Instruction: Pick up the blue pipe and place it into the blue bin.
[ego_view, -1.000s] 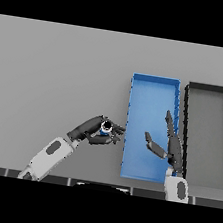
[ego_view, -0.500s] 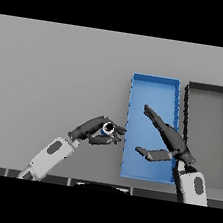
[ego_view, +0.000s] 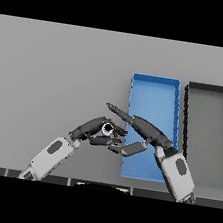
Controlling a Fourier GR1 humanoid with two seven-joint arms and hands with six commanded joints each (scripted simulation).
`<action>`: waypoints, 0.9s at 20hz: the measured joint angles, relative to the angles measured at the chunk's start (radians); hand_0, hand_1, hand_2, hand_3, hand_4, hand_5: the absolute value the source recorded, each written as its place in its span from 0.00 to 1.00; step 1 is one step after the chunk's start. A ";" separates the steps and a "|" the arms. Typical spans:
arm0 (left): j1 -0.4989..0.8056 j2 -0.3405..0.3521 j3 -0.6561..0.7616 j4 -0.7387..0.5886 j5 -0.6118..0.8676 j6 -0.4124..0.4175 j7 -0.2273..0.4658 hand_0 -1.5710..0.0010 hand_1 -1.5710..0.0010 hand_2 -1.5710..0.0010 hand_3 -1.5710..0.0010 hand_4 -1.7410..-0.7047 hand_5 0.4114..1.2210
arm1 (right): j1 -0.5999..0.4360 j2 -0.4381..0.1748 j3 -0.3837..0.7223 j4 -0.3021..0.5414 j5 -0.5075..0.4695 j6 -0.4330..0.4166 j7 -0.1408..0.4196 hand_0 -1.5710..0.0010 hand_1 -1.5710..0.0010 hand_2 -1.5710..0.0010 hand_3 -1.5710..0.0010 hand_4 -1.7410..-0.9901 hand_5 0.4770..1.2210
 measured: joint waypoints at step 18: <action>0.004 -0.017 0.021 0.003 -0.047 -0.019 0.038 0.13 0.14 0.20 0.16 0.05 1.00 | -0.200 0.150 0.076 0.204 -0.107 0.086 0.034 0.11 0.12 0.11 0.16 0.39 0.66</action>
